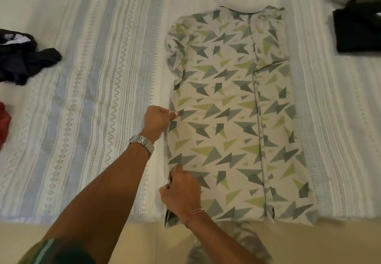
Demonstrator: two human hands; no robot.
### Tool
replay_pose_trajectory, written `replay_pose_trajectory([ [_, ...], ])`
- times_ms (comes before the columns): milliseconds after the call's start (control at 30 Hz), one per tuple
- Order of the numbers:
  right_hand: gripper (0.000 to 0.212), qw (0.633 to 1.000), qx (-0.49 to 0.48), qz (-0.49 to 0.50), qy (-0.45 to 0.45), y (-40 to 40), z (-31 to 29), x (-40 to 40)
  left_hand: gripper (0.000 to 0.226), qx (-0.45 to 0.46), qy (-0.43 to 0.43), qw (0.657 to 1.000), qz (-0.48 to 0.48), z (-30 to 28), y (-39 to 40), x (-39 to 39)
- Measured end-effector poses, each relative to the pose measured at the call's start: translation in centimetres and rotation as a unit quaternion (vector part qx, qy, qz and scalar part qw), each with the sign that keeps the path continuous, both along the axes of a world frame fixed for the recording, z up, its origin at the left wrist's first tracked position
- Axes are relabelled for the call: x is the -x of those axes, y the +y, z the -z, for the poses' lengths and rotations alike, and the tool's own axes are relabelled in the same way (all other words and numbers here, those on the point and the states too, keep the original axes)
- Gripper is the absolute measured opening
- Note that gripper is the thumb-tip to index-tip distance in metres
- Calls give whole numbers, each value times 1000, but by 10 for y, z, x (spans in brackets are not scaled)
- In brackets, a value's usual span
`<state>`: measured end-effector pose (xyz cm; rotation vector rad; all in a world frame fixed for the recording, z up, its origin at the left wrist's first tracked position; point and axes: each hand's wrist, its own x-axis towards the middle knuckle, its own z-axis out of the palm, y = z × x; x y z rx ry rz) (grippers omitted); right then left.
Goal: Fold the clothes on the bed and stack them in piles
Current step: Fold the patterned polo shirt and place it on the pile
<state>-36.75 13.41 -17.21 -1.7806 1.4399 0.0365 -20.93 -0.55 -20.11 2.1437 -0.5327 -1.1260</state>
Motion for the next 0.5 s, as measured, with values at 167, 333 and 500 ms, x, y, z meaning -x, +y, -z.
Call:
replay_pose_trajectory([
  [167,18,986,-109,89,-88,-8,-5,23,22,20,35,999,0,-12,-19,7],
  [333,18,961,-162,164,-156,-27,-12,69,6,94,26,995,-10,-23,-54,42],
  [500,20,961,-128,193,-149,-35,-14,128,10,127,-67,986,86,-20,-87,100],
])
